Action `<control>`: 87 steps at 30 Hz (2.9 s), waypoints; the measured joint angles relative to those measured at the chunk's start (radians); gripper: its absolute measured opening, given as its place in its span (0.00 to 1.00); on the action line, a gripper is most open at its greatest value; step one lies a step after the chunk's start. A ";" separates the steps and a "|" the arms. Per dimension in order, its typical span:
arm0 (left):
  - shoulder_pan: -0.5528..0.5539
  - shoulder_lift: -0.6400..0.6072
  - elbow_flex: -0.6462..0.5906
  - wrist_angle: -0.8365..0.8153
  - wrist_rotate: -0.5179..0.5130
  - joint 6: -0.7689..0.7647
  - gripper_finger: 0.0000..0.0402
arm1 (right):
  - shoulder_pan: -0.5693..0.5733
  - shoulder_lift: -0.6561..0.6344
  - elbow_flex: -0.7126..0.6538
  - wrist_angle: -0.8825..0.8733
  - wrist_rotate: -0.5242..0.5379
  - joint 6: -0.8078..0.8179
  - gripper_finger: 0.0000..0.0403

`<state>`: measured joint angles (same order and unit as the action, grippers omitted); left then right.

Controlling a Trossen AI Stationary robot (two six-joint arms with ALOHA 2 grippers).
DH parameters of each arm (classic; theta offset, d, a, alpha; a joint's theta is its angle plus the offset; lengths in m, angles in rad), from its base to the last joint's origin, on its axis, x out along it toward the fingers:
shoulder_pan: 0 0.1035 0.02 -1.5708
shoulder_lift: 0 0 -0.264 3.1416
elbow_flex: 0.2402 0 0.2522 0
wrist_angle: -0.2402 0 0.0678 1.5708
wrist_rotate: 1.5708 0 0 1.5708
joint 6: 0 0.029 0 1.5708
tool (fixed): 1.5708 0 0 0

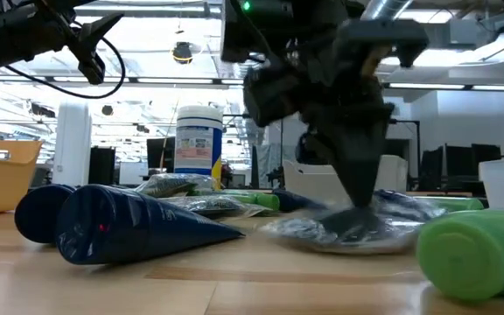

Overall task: Pick & Place Travel size toiletries
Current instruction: Put the black hairbrush into the transparent bin

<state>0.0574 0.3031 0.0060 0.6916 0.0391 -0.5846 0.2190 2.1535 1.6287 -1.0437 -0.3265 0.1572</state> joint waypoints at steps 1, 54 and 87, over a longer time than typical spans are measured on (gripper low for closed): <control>0.000 0.000 0.000 0.001 0.000 0.000 0.33 | -0.003 -0.014 0.000 -0.002 0.001 0.001 0.00; 0.000 0.000 0.000 0.030 -0.001 0.000 0.33 | 0.407 -0.936 -0.553 -0.511 0.292 1.162 0.00; 0.000 0.442 0.260 -0.146 0.089 0.085 0.57 | 0.400 -0.936 -0.681 -0.410 0.327 1.191 0.63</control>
<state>0.0570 0.7452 0.2661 0.5458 0.1283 -0.4998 0.6189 1.2175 0.9478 -1.4532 0.0010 1.3481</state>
